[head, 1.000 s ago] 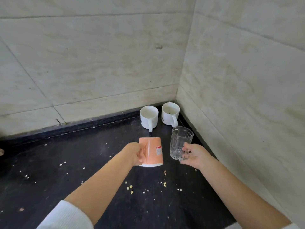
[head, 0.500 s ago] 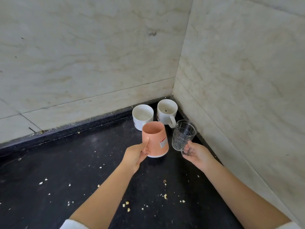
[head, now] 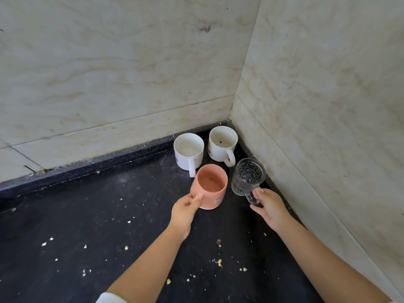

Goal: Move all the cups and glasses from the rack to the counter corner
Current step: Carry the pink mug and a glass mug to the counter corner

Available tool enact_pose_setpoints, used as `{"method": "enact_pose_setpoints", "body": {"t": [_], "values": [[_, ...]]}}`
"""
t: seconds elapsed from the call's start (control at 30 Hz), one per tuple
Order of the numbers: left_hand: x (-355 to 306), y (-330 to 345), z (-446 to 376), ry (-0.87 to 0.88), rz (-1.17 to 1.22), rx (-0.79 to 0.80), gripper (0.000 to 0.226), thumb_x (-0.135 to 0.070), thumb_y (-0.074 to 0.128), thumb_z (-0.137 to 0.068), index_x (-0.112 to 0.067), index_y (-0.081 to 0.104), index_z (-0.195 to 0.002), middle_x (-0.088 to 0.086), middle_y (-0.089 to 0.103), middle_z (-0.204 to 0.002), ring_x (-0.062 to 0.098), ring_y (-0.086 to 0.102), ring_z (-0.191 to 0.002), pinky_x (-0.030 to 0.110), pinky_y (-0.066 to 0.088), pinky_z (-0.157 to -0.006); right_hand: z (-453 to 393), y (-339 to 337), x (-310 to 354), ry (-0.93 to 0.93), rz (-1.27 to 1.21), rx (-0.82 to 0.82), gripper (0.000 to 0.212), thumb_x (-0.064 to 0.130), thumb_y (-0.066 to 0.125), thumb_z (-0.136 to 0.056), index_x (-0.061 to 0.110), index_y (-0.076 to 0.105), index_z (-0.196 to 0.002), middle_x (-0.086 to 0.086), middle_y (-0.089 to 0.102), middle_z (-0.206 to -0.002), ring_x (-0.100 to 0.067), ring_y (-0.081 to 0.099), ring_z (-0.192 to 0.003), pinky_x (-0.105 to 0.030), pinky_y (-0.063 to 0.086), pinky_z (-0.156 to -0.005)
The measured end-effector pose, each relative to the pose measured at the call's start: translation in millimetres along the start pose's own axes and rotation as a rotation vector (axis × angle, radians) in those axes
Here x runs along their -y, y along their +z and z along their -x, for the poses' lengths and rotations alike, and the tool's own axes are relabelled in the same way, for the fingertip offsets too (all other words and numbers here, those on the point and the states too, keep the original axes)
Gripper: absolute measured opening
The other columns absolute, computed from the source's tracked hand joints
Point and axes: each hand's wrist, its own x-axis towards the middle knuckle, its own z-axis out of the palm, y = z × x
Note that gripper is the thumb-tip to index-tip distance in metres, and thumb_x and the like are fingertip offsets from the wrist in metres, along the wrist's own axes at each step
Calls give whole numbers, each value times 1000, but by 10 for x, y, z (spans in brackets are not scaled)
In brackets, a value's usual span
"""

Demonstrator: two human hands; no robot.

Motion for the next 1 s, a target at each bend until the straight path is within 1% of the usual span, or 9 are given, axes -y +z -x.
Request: {"method": "enact_pose_setpoints", "body": {"t": [0.17,0.23,0.3,0.4,0.5,0.6,0.73,0.87,1.0], "values": [[-6,37,-45,-53,-128,13,20,-22,54,-91,-12,55,-73,3,57,-84,10,50,-79,19,40,-67,74,20,80,-28,225,-43,23,19,38,-97,4,55,-93,-14,49,-117,-27,46,-115,-49,36,-108],[-36,36,-46,-84,-219,-5,22,-22,54,-90,-15,51,-69,3,52,-78,9,45,-71,19,37,-61,155,48,105,-85,457,-95,32,18,34,-97,-6,51,-110,-22,54,-112,-31,52,-108,-48,41,-102],[-98,33,-18,-105,-343,-21,18,-20,53,-90,-13,49,-74,3,48,-77,10,42,-67,20,35,-57,259,79,108,-214,628,-152,24,13,39,-93,2,52,-110,-12,56,-102,-24,54,-94,-37,46,-89],[-157,-11,63,-82,-498,-51,11,-20,54,-88,-12,48,-91,1,49,-82,11,45,-70,18,35,-55,434,138,110,-423,785,-187,38,7,50,-88,3,46,-126,-12,49,-129,-26,48,-119,-34,40,-99],[-201,-135,194,-28,-620,-165,22,-21,57,-88,-9,53,-106,4,54,-98,12,50,-72,19,42,-61,535,246,144,-561,902,-151,34,5,52,-87,0,52,-121,-17,41,-141,-26,35,-134,-33,30,-109],[-203,-375,436,2,-728,-302,34,-17,55,-87,-3,54,-119,15,51,-124,28,60,-100,32,49,-85,629,441,208,-645,967,-49,27,6,53,-86,0,58,-111,-16,48,-135,-29,41,-129,-38,35,-106],[-39,-828,1007,-58,-857,-486,34,-16,52,-86,-2,55,-118,19,47,-130,35,52,-115,36,44,-95,850,809,138,-716,955,242,16,2,51,-83,3,66,-85,-5,60,-94,-31,55,-106,-29,41,-80],[247,-1311,1765,-136,-963,-664,36,-16,50,-87,-3,52,-120,19,44,-131,35,43,-122,37,41,-100,1107,1125,-233,-876,1158,439,28,5,47,-86,0,61,-110,-14,57,-125,-28,51,-119,-34,39,-97],[603,-1706,2870,-256,-1002,-883,34,-16,47,-88,-3,51,-120,19,46,-129,37,44,-121,44,42,-99,1808,1565,-690,-1161,1374,719,37,10,46,-87,8,52,-123,-9,52,-135,-28,49,-122,-39,34,-103]]}}
